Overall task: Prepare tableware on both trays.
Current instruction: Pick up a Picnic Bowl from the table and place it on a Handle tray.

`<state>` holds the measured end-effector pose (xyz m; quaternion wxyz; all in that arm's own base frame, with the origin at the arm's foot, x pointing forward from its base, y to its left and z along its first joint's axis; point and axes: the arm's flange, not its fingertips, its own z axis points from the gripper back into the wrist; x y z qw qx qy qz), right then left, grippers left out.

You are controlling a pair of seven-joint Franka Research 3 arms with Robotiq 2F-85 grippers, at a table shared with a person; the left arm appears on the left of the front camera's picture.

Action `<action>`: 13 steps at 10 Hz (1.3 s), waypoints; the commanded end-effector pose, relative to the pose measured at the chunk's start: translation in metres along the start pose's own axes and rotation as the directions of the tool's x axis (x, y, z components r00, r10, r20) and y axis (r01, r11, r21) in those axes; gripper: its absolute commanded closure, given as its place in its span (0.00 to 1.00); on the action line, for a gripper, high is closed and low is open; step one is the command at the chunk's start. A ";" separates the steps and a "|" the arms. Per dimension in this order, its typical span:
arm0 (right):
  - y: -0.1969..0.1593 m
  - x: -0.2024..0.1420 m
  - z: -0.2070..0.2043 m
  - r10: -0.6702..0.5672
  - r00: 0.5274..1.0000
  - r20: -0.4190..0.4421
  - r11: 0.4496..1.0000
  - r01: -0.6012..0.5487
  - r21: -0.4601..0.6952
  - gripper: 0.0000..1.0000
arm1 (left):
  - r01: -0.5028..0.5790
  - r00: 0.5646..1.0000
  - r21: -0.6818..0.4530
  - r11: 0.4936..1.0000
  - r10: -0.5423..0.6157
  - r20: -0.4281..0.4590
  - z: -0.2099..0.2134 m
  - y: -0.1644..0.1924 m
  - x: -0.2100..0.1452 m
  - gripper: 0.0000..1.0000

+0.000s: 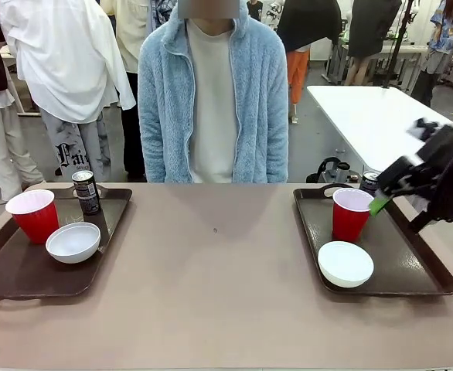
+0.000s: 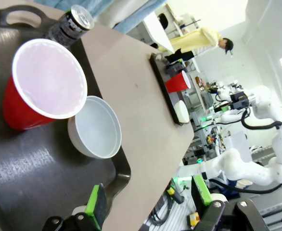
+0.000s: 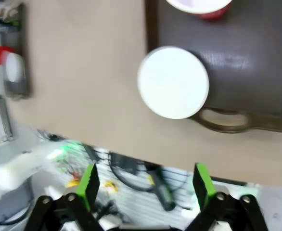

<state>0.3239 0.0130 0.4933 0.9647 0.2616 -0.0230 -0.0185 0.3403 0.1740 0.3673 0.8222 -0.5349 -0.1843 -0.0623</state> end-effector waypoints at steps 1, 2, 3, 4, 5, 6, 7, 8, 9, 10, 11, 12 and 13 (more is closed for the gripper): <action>-0.039 -0.004 0.020 -0.092 0.994 0.064 0.940 0.066 0.334 0.00 | 0.005 1.000 -0.007 1.000 -0.005 0.010 0.002 -0.001 0.000 0.07; -0.060 -0.007 0.026 -0.120 0.990 0.080 0.915 0.079 0.396 0.00 | 0.005 1.000 -0.007 1.000 -0.005 0.010 0.002 -0.001 0.000 0.07; -0.081 -0.015 0.028 -0.149 0.985 0.088 0.895 0.096 0.436 0.00 | 0.005 1.000 -0.007 1.000 -0.005 0.010 0.002 -0.001 0.000 0.07; -0.100 -0.023 0.030 -0.154 0.985 0.082 0.861 0.093 0.499 0.00 | 0.005 1.000 -0.007 1.000 -0.005 0.010 0.002 -0.001 0.000 0.07; -0.117 -0.032 0.032 -0.140 0.986 0.092 0.847 0.071 0.528 0.00 | 0.005 1.000 -0.007 1.000 -0.005 0.010 0.002 -0.001 0.000 0.07; -0.132 -0.041 0.036 -0.132 0.986 0.107 0.842 0.054 0.537 0.00 | 0.005 1.000 -0.007 1.000 -0.005 0.010 0.002 -0.001 0.000 0.07; -0.151 -0.053 0.040 -0.144 0.983 0.112 0.839 0.061 0.541 0.00 | 0.005 1.000 -0.007 1.000 -0.005 0.010 0.002 -0.001 0.000 0.07; -0.165 -0.060 0.045 -0.158 0.981 0.114 0.837 0.072 0.543 0.00 | 0.005 1.000 -0.007 1.000 -0.005 0.010 0.002 -0.001 0.000 0.07; -0.178 -0.063 0.051 -0.159 0.980 0.119 0.834 0.069 0.548 0.00 | 0.005 1.000 -0.007 1.000 -0.005 0.010 0.002 -0.001 0.000 0.07; -0.188 -0.063 0.056 -0.172 0.978 0.120 0.834 0.080 0.545 0.00 | 0.005 1.000 -0.007 1.000 -0.005 0.010 0.002 -0.001 0.000 0.07; -0.200 -0.065 0.062 -0.189 0.975 0.119 0.833 0.095 0.545 0.00 | 0.005 1.000 -0.007 1.000 -0.005 0.010 0.002 -0.001 0.000 0.07; -0.212 -0.068 0.067 -0.220 0.967 0.127 0.825 0.115 0.554 0.00 | 0.005 1.000 -0.007 1.000 -0.005 0.010 0.002 -0.001 0.000 0.07; -0.221 -0.072 0.072 -0.237 0.963 0.130 0.814 0.123 0.568 0.00 | 0.005 1.000 -0.007 1.000 -0.005 0.010 0.002 -0.001 0.000 0.07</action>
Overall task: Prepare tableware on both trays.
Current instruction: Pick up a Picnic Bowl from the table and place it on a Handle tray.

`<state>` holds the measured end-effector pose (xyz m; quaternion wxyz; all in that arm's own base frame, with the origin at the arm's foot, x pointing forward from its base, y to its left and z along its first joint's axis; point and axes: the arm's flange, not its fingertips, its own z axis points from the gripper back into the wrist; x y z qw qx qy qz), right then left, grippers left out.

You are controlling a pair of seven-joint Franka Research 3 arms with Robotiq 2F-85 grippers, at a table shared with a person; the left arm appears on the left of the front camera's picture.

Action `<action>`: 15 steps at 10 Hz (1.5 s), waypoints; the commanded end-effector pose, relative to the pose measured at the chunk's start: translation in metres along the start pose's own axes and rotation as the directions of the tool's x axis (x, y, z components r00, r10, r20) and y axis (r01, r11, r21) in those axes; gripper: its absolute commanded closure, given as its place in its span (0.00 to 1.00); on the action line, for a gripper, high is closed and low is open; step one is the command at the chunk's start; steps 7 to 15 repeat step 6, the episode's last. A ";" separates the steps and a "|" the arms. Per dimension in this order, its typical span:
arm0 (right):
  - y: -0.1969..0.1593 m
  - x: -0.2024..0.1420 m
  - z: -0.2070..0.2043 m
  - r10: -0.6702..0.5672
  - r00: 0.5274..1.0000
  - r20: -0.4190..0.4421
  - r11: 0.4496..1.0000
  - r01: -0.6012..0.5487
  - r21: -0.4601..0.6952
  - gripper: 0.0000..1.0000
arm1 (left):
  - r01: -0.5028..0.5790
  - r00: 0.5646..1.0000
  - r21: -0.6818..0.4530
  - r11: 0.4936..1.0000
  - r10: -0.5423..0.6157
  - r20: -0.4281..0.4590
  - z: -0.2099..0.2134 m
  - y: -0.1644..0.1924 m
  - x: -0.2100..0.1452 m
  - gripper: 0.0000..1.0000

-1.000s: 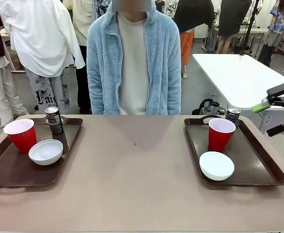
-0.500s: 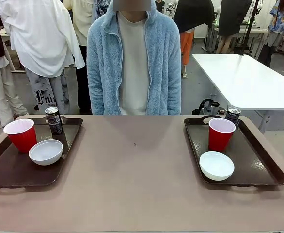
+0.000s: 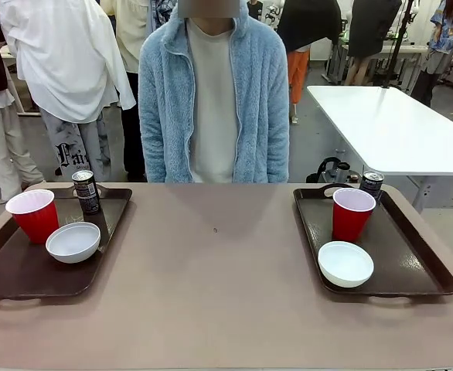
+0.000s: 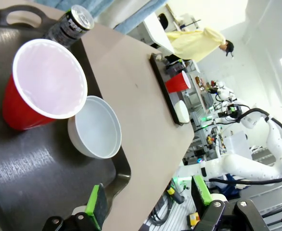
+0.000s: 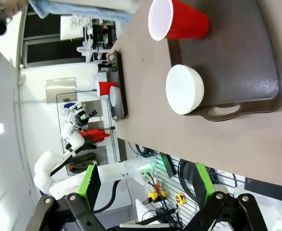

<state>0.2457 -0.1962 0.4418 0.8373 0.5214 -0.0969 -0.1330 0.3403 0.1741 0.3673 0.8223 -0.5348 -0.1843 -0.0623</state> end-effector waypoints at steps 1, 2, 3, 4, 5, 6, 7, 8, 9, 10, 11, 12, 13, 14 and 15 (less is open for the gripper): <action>-0.010 0.001 0.017 -0.004 1.000 0.000 1.000 0.004 0.020 0.00 | 0.005 1.000 -0.008 1.000 -0.005 0.010 0.002 -0.001 0.000 0.07; -0.005 0.003 0.016 -0.018 1.000 0.020 0.999 0.017 0.028 0.00 | 0.005 1.000 -0.008 1.000 -0.005 0.010 0.002 -0.001 0.000 0.07; -0.005 0.001 0.008 -0.015 1.000 0.012 1.000 0.015 0.007 0.00 | 0.005 1.000 -0.008 1.000 -0.005 0.010 0.002 -0.001 0.000 0.07; -0.005 0.001 0.008 -0.015 1.000 0.012 1.000 0.015 0.007 0.00 | 0.005 1.000 -0.008 1.000 -0.005 0.010 0.002 -0.001 0.000 0.07; -0.005 0.001 0.008 -0.015 1.000 0.012 1.000 0.015 0.007 0.00 | 0.005 1.000 -0.008 1.000 -0.005 0.010 0.002 -0.001 0.000 0.07; -0.005 0.001 0.008 -0.015 1.000 0.012 1.000 0.015 0.007 0.00 | 0.005 1.000 -0.008 1.000 -0.005 0.010 0.002 -0.001 0.000 0.07; -0.005 0.001 0.008 -0.015 1.000 0.012 1.000 0.015 0.007 0.00 | 0.005 1.000 -0.008 1.000 -0.005 0.010 0.002 -0.001 0.000 0.07; -0.005 0.001 0.008 -0.015 1.000 0.012 1.000 0.015 0.007 0.00 | 0.005 1.000 -0.008 1.000 -0.005 0.010 0.002 -0.001 0.000 0.07; -0.005 0.001 0.008 -0.015 1.000 0.012 1.000 0.015 0.007 0.00 | 0.005 1.000 -0.008 1.000 -0.005 0.010 0.002 -0.001 0.000 0.07; -0.005 0.001 0.008 -0.015 1.000 0.012 1.000 0.015 0.007 0.00 | 0.005 1.000 -0.008 1.000 -0.005 0.010 0.002 -0.001 0.000 0.07; -0.005 0.001 0.008 -0.015 1.000 0.012 1.000 0.015 0.007 0.00 | 0.005 1.000 -0.008 1.000 -0.005 0.010 0.002 -0.001 0.000 0.07; -0.005 0.001 0.008 -0.015 1.000 0.012 1.000 0.015 0.007 0.00 | 0.005 1.000 -0.008 1.000 -0.005 0.010 0.002 -0.001 0.000 0.07; -0.005 0.001 0.008 -0.015 1.000 0.012 1.000 0.015 0.007 0.00 | 0.005 1.000 -0.008 1.000 -0.005 0.010 0.002 -0.001 0.000 0.07; -0.005 0.001 0.008 -0.015 1.000 0.012 1.000 0.015 0.007 0.00 | 0.005 1.000 -0.008 1.000 -0.005 0.010 0.002 -0.001 0.000 0.07; -0.005 0.001 0.008 -0.015 1.000 0.012 1.000 0.015 0.007 0.00 | 0.005 1.000 -0.008 1.000 -0.005 0.010 0.002 -0.001 0.000 0.07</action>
